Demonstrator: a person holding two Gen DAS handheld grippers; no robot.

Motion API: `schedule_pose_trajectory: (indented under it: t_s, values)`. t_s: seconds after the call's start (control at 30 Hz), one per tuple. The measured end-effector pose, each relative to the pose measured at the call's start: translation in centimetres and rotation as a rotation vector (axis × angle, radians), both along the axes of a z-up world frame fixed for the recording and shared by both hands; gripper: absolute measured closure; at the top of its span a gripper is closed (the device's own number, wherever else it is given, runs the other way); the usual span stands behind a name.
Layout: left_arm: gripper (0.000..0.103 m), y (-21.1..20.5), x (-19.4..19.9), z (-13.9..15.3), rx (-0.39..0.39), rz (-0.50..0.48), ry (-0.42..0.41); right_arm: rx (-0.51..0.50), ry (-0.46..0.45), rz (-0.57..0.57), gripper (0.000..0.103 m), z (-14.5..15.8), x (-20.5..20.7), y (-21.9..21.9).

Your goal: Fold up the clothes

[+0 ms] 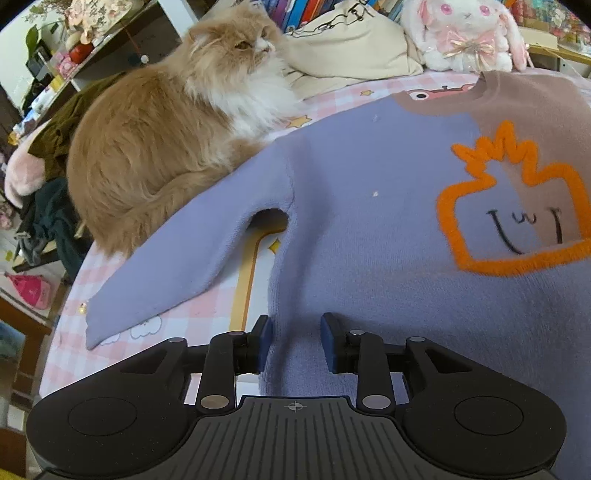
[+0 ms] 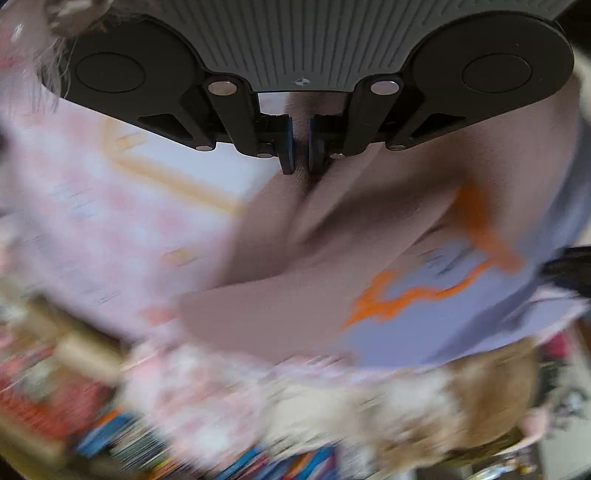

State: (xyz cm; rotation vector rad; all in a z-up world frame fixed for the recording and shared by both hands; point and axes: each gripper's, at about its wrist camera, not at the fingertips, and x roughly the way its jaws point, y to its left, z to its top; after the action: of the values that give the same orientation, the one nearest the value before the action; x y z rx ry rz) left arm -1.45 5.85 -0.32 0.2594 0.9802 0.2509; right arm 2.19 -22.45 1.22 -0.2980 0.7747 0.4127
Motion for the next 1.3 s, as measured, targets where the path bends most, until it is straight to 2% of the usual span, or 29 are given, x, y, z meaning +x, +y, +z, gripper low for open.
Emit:
schedule_pose_trajectory:
  t_s: [0.07,0.13,0.37,0.5,0.67,0.8,0.83,0.87,0.93,1.0,1.07,1.2,1.3]
  values:
    - [0.068,-0.1,0.0,0.0,0.0,0.027,0.001,-0.081,-0.123,-0.073,0.096,0.8,1.3,-1.7]
    - [0.068,-0.3,0.0,0.1,-0.002,0.054,0.002,-0.128,-0.181,-0.121,0.096,1.3,3.1,-3.2]
    - [0.069,-2.7,-0.5,0.2,0.039,0.058,0.029,-0.278,-0.367,-0.208,0.096,2.7,9.5,-7.1]
    - [0.069,-3.9,-0.9,0.5,0.016,0.074,0.032,-0.337,-0.421,-0.274,0.096,3.2,13.6,-8.9]
    - [0.069,-5.8,-1.2,0.8,-0.027,0.062,0.028,-0.368,-0.392,-0.32,0.096,2.4,16.9,-10.3]
    - [0.069,-7.5,-1.2,1.0,-0.003,0.026,0.039,-0.376,-0.333,-0.367,0.095,1.6,18.3,-10.9]
    - [0.069,-7.9,-1.3,1.0,0.006,0.015,0.044,-0.358,-0.324,-0.367,0.091,1.6,18.1,-10.9]
    - [0.069,-8.1,-1.2,1.0,0.016,0.006,0.047,-0.329,-0.324,-0.358,0.081,1.9,17.6,-10.8]
    - [0.069,-8.1,-1.1,1.0,0.02,-0.003,0.052,-0.209,-0.313,-0.325,0.061,2.8,15.8,-10.5]
    - [0.069,-7.9,-1.0,1.1,0.003,0.008,0.054,-0.066,-0.269,-0.275,0.061,3.6,13.9,-10.2]
    - [0.069,-7.5,-0.9,1.2,-0.02,0.027,0.053,0.05,-0.186,-0.214,0.061,3.7,11.9,-9.6]
    - [0.067,-6.9,-1.0,1.4,-0.059,0.055,0.047,0.133,-0.026,-0.118,0.061,2.2,8.0,-8.1]
    - [0.065,-6.6,-1.3,1.4,-0.08,0.078,0.029,0.125,-0.013,-0.098,0.06,1.4,6.4,-7.9]
